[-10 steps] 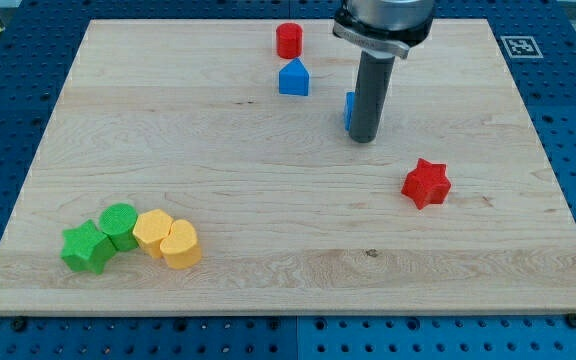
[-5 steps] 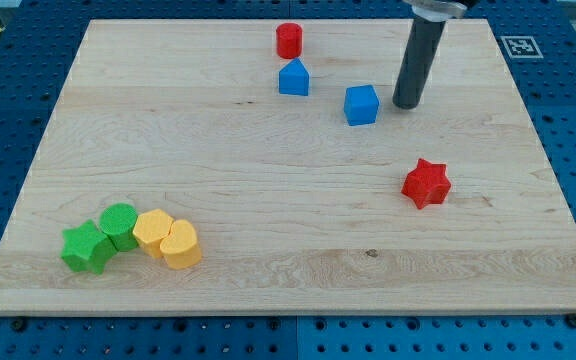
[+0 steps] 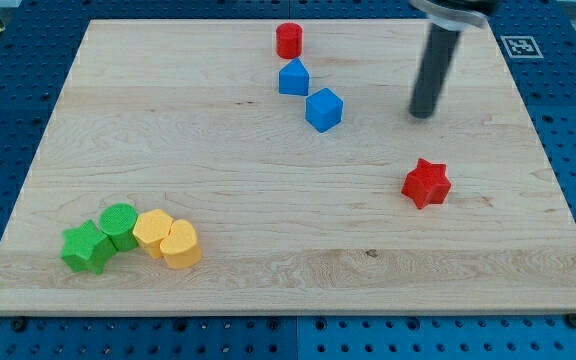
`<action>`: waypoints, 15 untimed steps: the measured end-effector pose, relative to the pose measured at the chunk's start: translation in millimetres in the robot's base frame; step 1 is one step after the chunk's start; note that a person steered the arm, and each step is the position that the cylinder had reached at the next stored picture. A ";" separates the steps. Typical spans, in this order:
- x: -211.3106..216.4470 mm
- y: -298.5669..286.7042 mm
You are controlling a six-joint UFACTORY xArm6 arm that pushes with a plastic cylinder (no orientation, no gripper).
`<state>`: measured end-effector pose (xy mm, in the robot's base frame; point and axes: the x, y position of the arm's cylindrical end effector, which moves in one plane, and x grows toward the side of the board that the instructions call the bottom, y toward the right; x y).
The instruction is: Push the red star bottom left to the blue cube
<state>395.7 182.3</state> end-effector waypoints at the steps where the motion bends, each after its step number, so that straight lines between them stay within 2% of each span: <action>1: 56.8 28.3; 2: 113.2 23.5; 3: 115.1 21.8; 5: 115.1 -52.9; 6: 101.9 -68.5; 8: 70.3 -76.0; 10: 69.0 -117.7; 15: 68.8 -131.9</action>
<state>464.5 50.3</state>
